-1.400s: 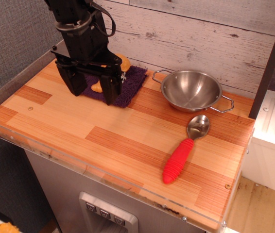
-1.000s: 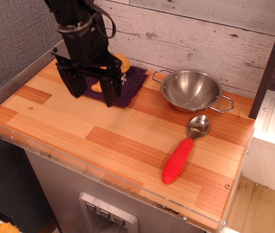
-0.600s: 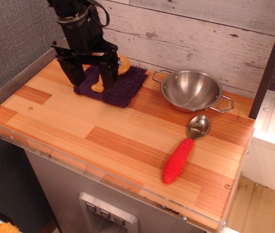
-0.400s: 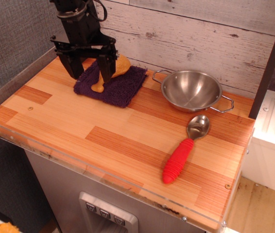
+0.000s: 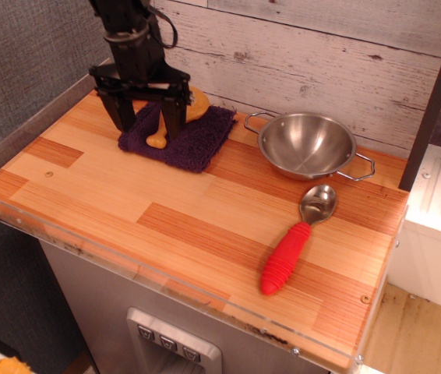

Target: Place the leg piece next to the spoon.

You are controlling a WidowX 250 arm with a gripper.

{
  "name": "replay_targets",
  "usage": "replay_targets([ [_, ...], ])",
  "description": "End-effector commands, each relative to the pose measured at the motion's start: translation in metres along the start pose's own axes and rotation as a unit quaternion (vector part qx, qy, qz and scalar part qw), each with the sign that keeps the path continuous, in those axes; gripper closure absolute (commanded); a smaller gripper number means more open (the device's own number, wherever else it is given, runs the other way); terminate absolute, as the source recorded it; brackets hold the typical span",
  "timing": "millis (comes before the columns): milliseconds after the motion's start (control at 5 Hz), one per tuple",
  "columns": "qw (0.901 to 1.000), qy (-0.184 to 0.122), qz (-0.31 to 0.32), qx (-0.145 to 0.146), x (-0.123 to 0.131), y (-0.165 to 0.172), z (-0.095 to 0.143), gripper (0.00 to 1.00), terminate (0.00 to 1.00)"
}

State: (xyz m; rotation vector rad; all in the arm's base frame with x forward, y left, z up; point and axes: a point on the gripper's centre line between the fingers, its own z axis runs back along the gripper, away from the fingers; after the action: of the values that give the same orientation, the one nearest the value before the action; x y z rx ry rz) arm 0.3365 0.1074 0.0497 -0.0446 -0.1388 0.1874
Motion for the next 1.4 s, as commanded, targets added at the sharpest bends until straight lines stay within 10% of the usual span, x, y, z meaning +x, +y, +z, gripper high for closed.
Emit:
replay_targets([
  [0, 0.9999, -0.014, -0.002, 0.004, 0.018, -0.005, -0.011, 0.00, 0.00],
  [200, 0.9999, -0.008, -0.006, 0.008, 0.020, -0.008, -0.019, 0.00, 0.00],
  [400, 0.9999, -0.010, -0.009, 0.009, 0.019, -0.011, -0.019, 1.00, 0.00],
  [1200, 0.9978, -0.063, 0.005, 0.019, -0.038, -0.039, 0.033, 1.00, 0.00],
])
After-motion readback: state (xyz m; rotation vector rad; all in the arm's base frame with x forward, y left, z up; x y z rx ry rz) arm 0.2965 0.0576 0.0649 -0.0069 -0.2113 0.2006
